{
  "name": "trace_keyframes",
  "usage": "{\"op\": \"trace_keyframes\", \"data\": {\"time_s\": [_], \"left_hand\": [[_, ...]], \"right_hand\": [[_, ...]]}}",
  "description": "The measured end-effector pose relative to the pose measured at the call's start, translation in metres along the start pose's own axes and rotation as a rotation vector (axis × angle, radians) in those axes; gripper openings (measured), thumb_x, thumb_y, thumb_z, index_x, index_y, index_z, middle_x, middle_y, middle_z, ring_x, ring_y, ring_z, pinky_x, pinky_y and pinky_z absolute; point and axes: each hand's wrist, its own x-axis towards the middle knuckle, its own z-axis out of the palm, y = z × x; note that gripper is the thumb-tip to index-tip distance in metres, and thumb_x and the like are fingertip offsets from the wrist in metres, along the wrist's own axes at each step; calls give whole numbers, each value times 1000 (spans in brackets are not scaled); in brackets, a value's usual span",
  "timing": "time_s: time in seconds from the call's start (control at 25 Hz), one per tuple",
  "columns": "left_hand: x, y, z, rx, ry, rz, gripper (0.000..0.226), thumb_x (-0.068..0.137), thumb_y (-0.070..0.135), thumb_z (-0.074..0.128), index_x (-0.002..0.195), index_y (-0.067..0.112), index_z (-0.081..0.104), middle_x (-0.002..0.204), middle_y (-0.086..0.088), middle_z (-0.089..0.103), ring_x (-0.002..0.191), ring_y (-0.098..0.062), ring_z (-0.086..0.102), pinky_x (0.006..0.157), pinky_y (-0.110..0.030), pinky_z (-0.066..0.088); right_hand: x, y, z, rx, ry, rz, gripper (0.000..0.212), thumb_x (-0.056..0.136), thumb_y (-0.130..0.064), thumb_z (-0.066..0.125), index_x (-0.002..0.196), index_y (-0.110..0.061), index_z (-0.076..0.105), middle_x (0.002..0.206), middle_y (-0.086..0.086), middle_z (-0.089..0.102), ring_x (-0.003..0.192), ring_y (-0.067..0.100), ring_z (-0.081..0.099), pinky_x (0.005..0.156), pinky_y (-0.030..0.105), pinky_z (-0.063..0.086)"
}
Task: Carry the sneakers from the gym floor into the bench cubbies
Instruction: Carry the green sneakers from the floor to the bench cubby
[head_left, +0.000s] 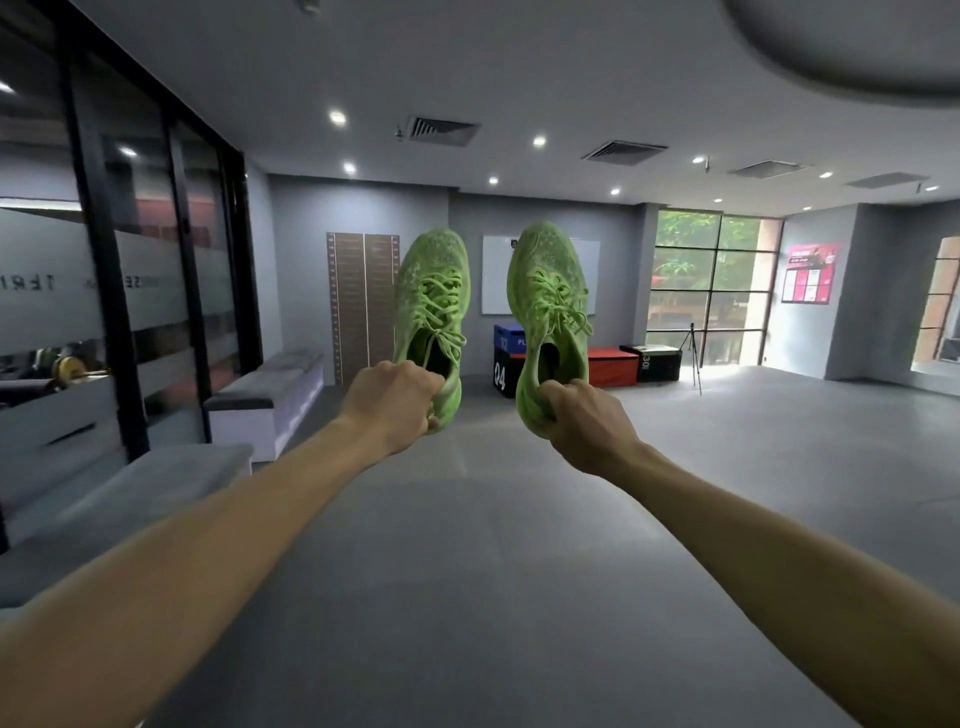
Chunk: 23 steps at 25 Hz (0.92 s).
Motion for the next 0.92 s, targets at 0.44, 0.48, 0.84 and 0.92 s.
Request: {"op": "trace_keyframes", "data": {"time_s": [0.44,0.48,0.84,0.92], "left_hand": [[160,-138,175,148,-114,-227,18,80,31,70,87,17,62,88,-10,66,83,-33,62,61,-31,39],[170,-156,186,171,-124,-264,18,80,31,70,87,16,62,88,-11,66,83,-34,62,62,-32,41],[177,-316,253,389,-225,-564,25,79,34,72,90,14,64,91,-13,66,86,-33,63,69,-36,47],[172,-358,265,424,-226,-630,25,79,35,73,89,14,63,89,-11,66,84,-32,63,69,-36,47]], "right_hand": [[263,35,210,130,9,-203,16,90,-27,55,98,-14,53,90,12,59,78,37,58,63,39,45],[292,30,228,153,3,-243,16,90,-28,55,98,-14,54,88,11,59,77,37,58,63,39,46],[461,-102,374,387,2,-586,20,89,-27,57,98,-9,55,87,15,60,76,40,58,58,38,42],[493,-141,402,413,4,-659,16,87,-22,56,97,-10,54,86,14,59,76,39,57,57,38,41]]}}
